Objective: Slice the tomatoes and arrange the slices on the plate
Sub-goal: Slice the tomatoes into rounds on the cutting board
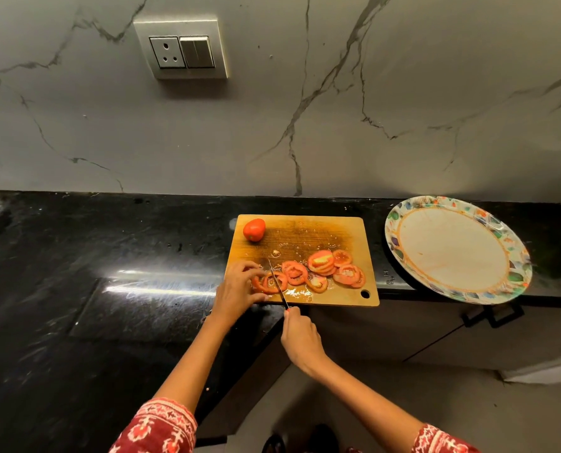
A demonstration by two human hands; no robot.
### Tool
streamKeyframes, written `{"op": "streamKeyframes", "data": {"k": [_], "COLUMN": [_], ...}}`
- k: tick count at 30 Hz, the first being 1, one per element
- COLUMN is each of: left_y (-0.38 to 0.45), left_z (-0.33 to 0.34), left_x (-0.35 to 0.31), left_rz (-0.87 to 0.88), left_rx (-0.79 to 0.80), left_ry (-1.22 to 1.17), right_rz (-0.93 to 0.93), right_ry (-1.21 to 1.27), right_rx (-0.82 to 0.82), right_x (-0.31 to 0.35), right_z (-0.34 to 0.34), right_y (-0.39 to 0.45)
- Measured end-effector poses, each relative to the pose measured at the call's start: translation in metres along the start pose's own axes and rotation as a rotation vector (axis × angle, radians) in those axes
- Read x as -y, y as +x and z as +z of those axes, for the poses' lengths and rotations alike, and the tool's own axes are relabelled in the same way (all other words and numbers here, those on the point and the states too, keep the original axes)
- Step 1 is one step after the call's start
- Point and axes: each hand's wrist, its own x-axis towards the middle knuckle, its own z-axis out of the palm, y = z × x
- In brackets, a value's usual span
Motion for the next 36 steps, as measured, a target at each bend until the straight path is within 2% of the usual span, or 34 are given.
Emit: {"op": "streamKeyframes", "data": {"k": [2, 4, 7, 10, 13, 16, 20, 22, 24, 26, 28, 32, 36], "left_y": [-0.001, 0.0, 0.006, 0.013, 0.021, 0.032, 0.044, 0.046, 0.044, 0.04, 0.04, 0.043, 0.039], "left_z": [0.0, -0.003, -0.007, -0.008, -0.011, -0.021, -0.024, -0.023, -0.022, -0.024, -0.023, -0.019, -0.017], "left_x": [0.0, -0.002, -0.008, -0.012, -0.019, -0.029, -0.029, -0.019, -0.009, -0.007, -0.006, -0.007, -0.001], "left_rz": [0.102, 0.112, 0.065, 0.087, 0.066, -0.09, -0.358, -0.509, -0.583, -0.579, -0.51, -0.354, -0.307], "left_rx": [0.034, 0.041, 0.063, 0.144, 0.045, -0.059, 0.004, 0.029, 0.114, 0.144, 0.13, 0.178, 0.15], "left_ry": [0.182, 0.279, 0.326, 0.408, 0.281, 0.028, -0.277, -0.275, -0.128, 0.07, 0.145, 0.066, 0.036], "right_rz": [0.0, 0.002, 0.003, 0.006, 0.013, -0.003, -0.027, -0.022, -0.01, 0.004, 0.008, -0.02, -0.012], "right_ry": [0.028, 0.055, 0.064, 0.085, 0.112, 0.163, 0.217, 0.218, 0.202, 0.184, 0.162, 0.112, 0.031], "right_rx": [0.001, -0.007, -0.024, -0.04, -0.075, -0.109, -0.114, -0.097, -0.069, -0.041, -0.032, -0.034, 0.005], "right_x": [0.001, 0.002, 0.004, 0.005, 0.004, 0.006, 0.011, 0.01, 0.006, 0.002, 0.002, 0.006, 0.015], "right_z": [0.001, 0.0, -0.001, -0.005, -0.014, -0.023, -0.032, -0.033, -0.029, -0.026, -0.024, -0.022, -0.019], "right_y": [-0.001, -0.003, -0.004, -0.004, 0.0, 0.01, 0.021, 0.022, 0.021, 0.018, 0.017, 0.016, 0.013]}}
